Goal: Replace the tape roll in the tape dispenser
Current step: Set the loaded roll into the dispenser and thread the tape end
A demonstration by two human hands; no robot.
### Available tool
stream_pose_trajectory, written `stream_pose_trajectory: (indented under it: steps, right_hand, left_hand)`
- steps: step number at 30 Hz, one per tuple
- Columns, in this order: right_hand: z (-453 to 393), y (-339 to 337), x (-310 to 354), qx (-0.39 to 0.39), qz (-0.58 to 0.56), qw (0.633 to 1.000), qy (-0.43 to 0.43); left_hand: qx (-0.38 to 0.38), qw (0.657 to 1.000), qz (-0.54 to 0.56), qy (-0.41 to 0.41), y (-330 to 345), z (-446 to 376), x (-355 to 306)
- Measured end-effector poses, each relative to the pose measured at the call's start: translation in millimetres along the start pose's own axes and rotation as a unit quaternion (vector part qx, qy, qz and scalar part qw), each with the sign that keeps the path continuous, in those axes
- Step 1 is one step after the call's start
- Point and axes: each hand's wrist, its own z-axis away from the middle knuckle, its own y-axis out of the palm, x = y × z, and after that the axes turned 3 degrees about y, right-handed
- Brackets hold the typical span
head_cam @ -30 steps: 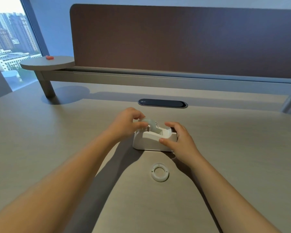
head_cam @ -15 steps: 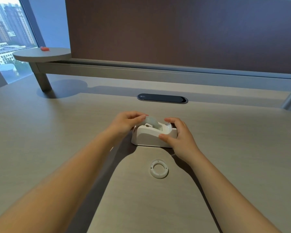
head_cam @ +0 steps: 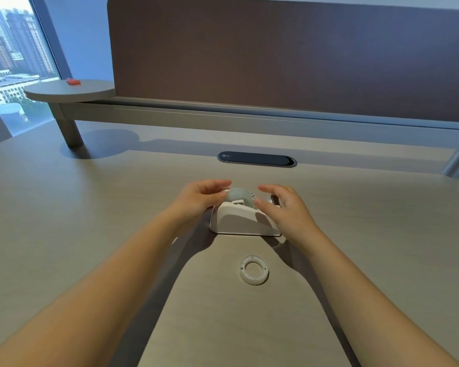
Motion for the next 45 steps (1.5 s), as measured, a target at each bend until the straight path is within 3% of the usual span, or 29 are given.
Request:
stream_pose_trajectory:
  steps: [4,15,22,31,41,45]
  right_hand:
    - [-8.7,5.8,12.2,-0.005,0.053,0.999,-0.003]
    - [-16.9,3.4,25.3,-0.056,0.05,0.997,0.018]
    - [-21.8,4.5,37.0,0.001,0.144,0.989,0.038]
    - [-25.0,5.8,40.1,0.021,0.094,0.995,0.022]
    - [-17.8,-7.3,50.1,-0.047,0.093,0.994,-0.041]
    - [-15.7,-19.0,54.4,-0.051,0.04,0.998,-0.011]
  left_hand:
    - [-0.03,0.999,-0.024,0.005,-2.0,2.1,-1.2]
    - [-0.025,0.998,-0.063,0.01,-3.4,7.4,1.2]
    - [-0.024,0.995,-0.091,0.014,-1.2,6.7,0.4]
    - [-0.012,0.993,-0.112,0.016,-1.6,6.5,-0.4]
    - [-0.015,0.992,-0.122,0.011,-0.8,5.7,0.3]
    - [-0.022,0.992,-0.128,0.006,0.2,5.0,0.0]
